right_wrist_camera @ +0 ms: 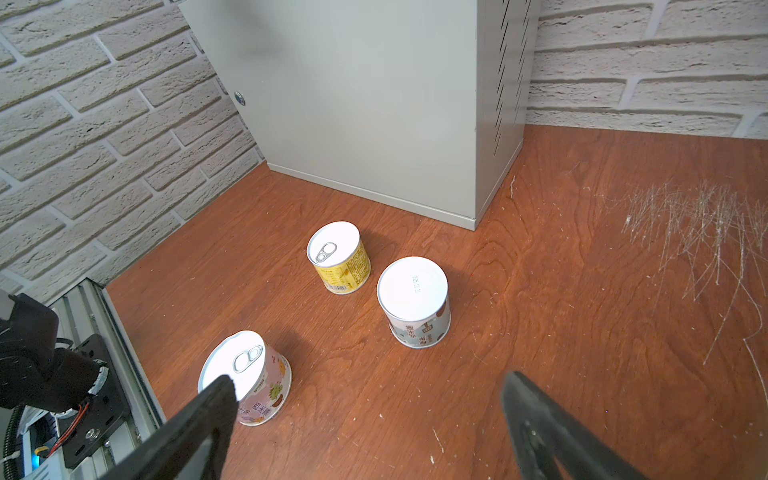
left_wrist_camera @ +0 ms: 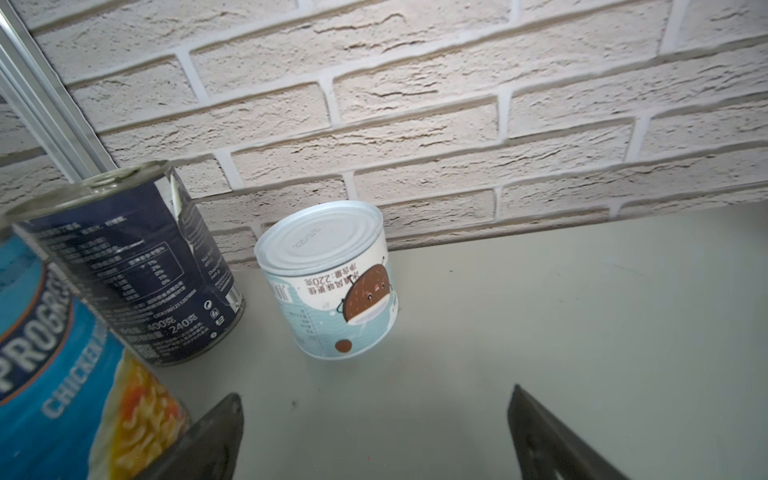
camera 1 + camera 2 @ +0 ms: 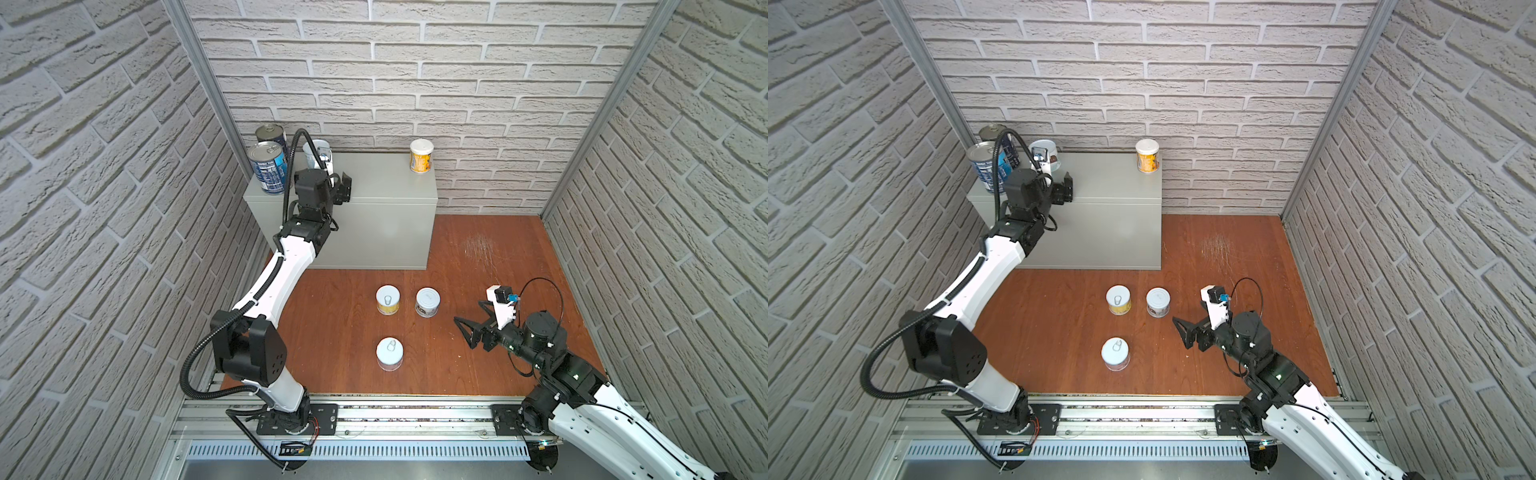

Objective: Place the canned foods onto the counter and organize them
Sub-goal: 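Pull the left gripper back while the right gripper reaches toward floor cans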

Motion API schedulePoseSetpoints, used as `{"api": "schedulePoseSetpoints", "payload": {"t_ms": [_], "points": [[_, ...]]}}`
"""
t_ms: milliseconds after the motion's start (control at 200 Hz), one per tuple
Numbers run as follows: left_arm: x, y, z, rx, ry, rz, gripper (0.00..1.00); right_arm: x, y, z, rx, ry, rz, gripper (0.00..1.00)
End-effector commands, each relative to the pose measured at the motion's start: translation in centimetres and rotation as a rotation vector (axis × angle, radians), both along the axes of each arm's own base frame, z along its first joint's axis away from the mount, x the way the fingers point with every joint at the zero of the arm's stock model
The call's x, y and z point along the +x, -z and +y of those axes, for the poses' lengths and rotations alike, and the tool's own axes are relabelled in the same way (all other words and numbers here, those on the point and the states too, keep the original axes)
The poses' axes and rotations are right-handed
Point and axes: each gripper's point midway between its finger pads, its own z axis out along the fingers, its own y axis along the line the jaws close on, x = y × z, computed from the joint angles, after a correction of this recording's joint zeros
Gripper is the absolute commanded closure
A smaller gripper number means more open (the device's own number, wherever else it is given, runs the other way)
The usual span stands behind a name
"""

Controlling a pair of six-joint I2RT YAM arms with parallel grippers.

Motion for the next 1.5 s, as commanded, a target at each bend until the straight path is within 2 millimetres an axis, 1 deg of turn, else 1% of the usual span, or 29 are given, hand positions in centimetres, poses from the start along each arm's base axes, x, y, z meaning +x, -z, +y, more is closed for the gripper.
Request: {"api": "schedulePoseSetpoints", "payload": {"t_ms": [0, 100, 180, 245, 285, 355, 380, 445, 505, 590, 605, 640, 735, 805, 880, 970, 1030, 1090, 1170, 1355, 1495], "points": [[-3.4, -2.5, -0.3, -0.02, -0.02, -0.045, 0.02, 0.0, -1.0, 0.1, 0.033, 0.0, -0.014, 0.0], [-6.1, -1.9, -1.3, -0.047, 0.01, -0.027, 0.02, -0.2, -1.3, 0.1, 0.038, -0.004, -0.01, 0.0], [-8.5, -1.1, -2.1, -0.06, 0.04, -0.01, 0.02, -0.7, -1.8, 0.7, 0.038, -0.054, -0.01, 0.0], [-10.5, -0.1, -2.4, -0.065, 0.057, 0.013, 0.02, -1.3, -2.1, 1.3, 0.029, -0.102, -0.004, 0.0], [-11.9, 0.4, -2.2, -0.07, 0.059, 0.03, 0.02, -1.7, -2.2, 1.8, 0.014, -0.146, -0.008, 0.0], [-14.2, 2.0, -1.2, -0.078, 0.047, 0.092, 0.02, -1.5, -2.0, 1.7, -0.011, -0.139, 0.025, 0.0], [-15.2, 2.3, -0.7, -0.085, 0.042, 0.109, 0.02, -1.4, -1.9, 1.5, -0.022, -0.13, 0.039, 0.0], [-17.7, 3.9, 0.8, -0.092, 0.01, 0.164, 0.02, -1.1, -1.6, 1.3, -0.045, -0.106, 0.075, 0.0], [-20.1, 5.2, 2.3, -0.122, -0.019, 0.184, 0.02, -0.6, -1.2, 1.2, -0.057, -0.077, 0.104, 0.0], [-23.0, 7.2, 3.8, -0.182, -0.034, 0.189, 0.02, 0.5, -0.7, 1.2, -0.063, -0.037, 0.145, 0.0], [-23.2, 7.8, 3.9, -0.188, -0.039, 0.199, 0.02, 0.7, -0.5, 1.3, -0.065, -0.031, 0.156, 0.0], [-24.5, 8.1, 4.6, -0.223, -0.041, 0.179, 0.02, 1.2, -0.1, 1.4, -0.072, -0.016, 0.182, 0.0], [-26.2, 9.9, 5.4, -0.27, -0.049, 0.182, 0.02, 2.6, 0.9, 2.3, -0.095, -0.002, 0.255, 0.02], [-27.1, 10.6, 5.7, -0.277, -0.046, 0.189, 0.02, 3.5, 1.4, 3.1, -0.105, -0.009, 0.291, 0.03], [-27.6, 11.2, 5.5, -0.271, -0.026, 0.207, 0.02, 4.4, 1.4, 3.8, -0.11, -0.006, 0.308, 0.03], [-27.7, 12.2, 4.8, -0.264, 0.014, 0.242, 0.02, 5.4, 1.6, 4.4, -0.135, 0.014, 0.334, 0.04], [-27.6, 13.4, 4.3, -0.257, 0.032, 0.281, 0.02, 5.6, 1.7, 5.1, -0.145, 0.012, 0.352, 0.04], [-27.4, 14.5, 4.2, -0.259, 0.019, 0.323, 0.02, 5.4, 1.7, 6.2, -0.138, -0.009, 0.359, 0.05], [-26.9, 15.4, 3.9, -0.268, 0.011, 0.359, 0.02, 4.8, 2.0, 7.8, -0.134, -0.032, 0.369, 0.05], [-25.8, 16.2, 3.1, -0.307, 0.039, 0.401, 0.02, 3.2, 3.2, 9.5, -0.176, -0.042, 0.409, 0.05], [-25.6, 16.6, 4.0, -0.341, 0.02, 0.42, 0.02, 1.6, 3.9, 11.3, -0.198, -0.079, 0.431, 0.06]]}}
